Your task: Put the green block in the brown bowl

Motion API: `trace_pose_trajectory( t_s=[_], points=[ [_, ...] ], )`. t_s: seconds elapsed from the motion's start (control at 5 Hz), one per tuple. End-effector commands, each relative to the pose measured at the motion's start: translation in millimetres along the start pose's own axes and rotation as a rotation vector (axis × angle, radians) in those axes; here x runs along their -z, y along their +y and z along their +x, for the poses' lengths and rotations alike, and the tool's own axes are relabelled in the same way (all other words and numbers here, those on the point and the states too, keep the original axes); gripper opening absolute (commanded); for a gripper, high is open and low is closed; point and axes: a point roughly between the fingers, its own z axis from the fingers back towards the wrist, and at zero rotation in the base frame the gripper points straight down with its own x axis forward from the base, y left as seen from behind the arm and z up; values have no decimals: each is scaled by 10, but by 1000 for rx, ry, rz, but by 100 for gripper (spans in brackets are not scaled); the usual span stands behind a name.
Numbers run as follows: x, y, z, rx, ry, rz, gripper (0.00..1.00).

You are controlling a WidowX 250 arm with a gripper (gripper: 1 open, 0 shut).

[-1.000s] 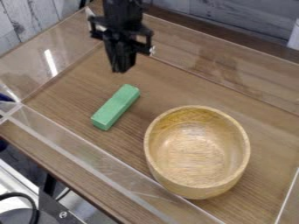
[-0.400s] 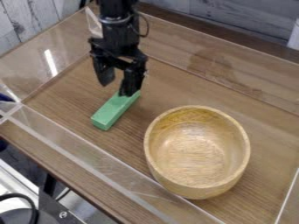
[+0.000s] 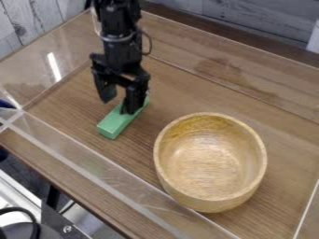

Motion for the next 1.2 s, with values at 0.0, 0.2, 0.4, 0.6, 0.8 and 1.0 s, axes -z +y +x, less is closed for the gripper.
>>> trace_pose_trajectory(
  t_s=[0.0,0.2,0.4,0.6,0.8,1.0],
  points=[
    [-3,59,43,-8,-32,16,100],
    [38,61,46,-12,-27,14,0],
    [25,54,43,-15,-28,11,0],
    [-61,38,38,-22,-33,8,0],
    [-143,23,31,-29,-39,5,0],
    [-299,-3,35,-39,-57,3,0]
  ],
)
